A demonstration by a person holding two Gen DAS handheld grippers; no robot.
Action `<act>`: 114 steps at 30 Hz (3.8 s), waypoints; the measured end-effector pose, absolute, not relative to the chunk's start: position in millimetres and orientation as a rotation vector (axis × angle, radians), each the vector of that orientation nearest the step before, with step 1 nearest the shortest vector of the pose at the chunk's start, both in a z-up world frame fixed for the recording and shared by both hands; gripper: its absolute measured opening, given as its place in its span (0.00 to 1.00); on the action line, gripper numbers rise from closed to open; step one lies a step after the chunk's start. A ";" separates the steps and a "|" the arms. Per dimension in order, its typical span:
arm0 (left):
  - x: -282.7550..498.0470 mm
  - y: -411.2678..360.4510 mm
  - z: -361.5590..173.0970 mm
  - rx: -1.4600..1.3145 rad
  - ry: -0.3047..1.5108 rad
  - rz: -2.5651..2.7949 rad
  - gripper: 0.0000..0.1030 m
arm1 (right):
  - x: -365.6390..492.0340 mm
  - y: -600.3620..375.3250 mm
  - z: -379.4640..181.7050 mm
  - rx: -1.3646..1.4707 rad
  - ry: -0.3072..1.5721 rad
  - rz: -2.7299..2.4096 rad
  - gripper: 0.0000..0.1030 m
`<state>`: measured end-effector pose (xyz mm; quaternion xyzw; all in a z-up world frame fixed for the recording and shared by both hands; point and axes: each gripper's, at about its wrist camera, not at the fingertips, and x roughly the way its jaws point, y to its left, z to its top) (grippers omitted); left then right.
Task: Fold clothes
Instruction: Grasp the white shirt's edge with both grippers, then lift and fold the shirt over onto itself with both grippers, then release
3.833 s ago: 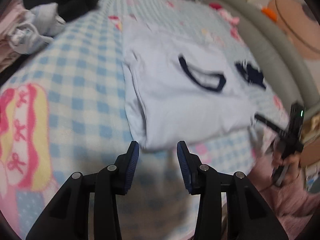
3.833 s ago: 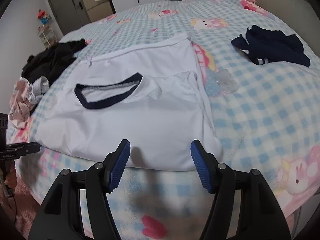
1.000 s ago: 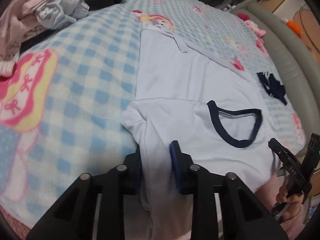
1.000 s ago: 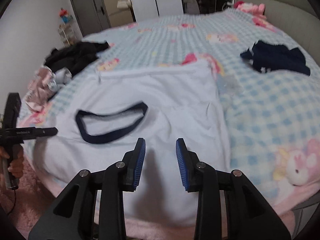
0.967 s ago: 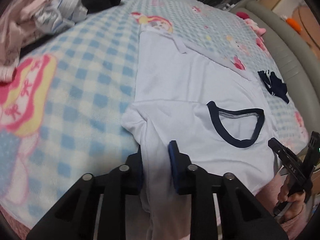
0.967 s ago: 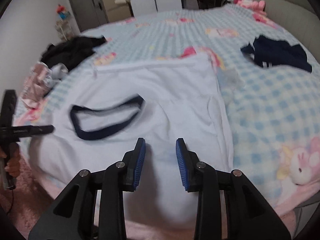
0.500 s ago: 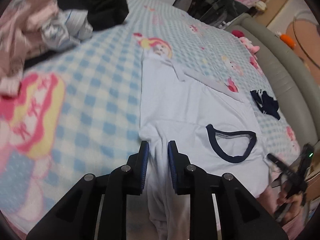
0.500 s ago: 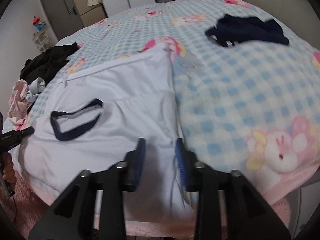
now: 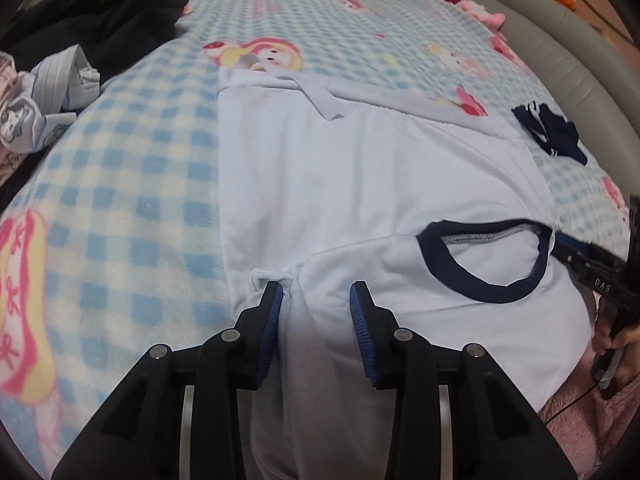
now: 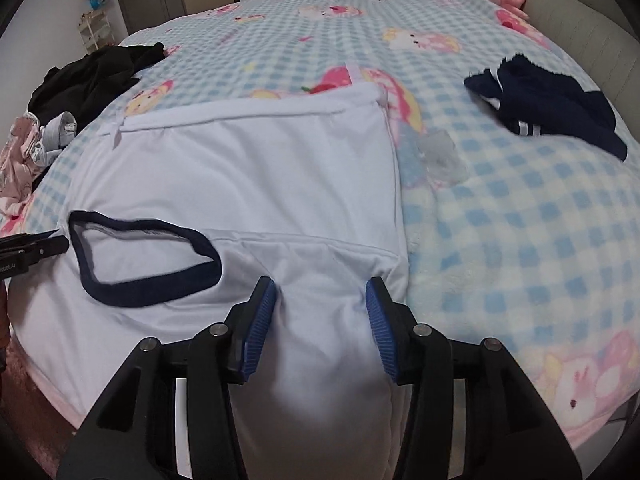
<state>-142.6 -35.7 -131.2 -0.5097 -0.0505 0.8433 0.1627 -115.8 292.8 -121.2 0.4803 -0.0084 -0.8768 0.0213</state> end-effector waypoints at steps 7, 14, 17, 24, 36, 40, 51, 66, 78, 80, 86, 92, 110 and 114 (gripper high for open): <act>-128.6 -56.6 -114.8 -1.312 -0.249 2.475 0.35 | -99.9 319.4 -117.4 1.386 -0.252 -2.833 0.30; -178.6 -74.0 -99.9 -1.373 -0.273 2.484 0.41 | -135.5 331.0 -72.9 1.357 -0.214 -2.803 0.51; -203.5 -69.4 -106.7 -1.407 -0.267 2.485 0.41 | -167.5 336.1 -69.3 1.427 -0.240 -2.741 0.54; -273.1 -74.5 -136.6 -1.531 -0.455 2.404 0.47 | -249.7 345.3 -95.8 1.592 -0.196 -2.647 0.55; -309.5 -62.7 -139.8 -1.506 -0.506 2.372 0.31 | -312.6 351.8 -130.8 1.663 -0.284 -2.561 0.53; -310.5 -67.7 -121.4 -1.428 -0.484 2.424 0.10 | -308.6 358.4 -117.9 1.561 -0.340 -2.558 0.13; -186.1 -64.2 -12.0 -1.004 -0.164 2.554 0.09 | -181.4 353.5 -6.4 1.030 -0.205 -2.671 0.09; -67.9 -106.2 -63.9 -1.226 -0.419 2.466 0.19 | -45.8 352.7 -78.6 1.330 -0.369 -2.585 0.18; -88.8 -48.2 -91.8 -1.399 -0.158 2.434 0.14 | -70.9 333.8 -87.9 1.476 -0.398 -2.583 0.07; -79.3 -54.4 -83.7 -1.356 -0.196 2.446 0.12 | -58.7 331.8 -84.3 1.419 -0.379 -2.620 0.06; -32.8 -63.4 -63.4 -1.253 -0.121 2.527 0.15 | -16.3 329.6 -63.0 1.281 -0.297 -2.679 0.06; -16.9 -86.0 -72.3 -1.256 -0.316 2.570 0.51 | -7.1 335.8 -81.7 1.411 -0.312 -2.641 0.21; -21.9 -60.3 -82.6 -1.473 0.006 2.677 0.49 | -12.0 322.3 -81.3 1.482 -0.215 -2.735 0.39; -7.0 -75.1 -87.6 -1.545 -0.002 2.668 0.52 | 3.0 342.3 -87.3 1.539 -0.243 -2.768 0.39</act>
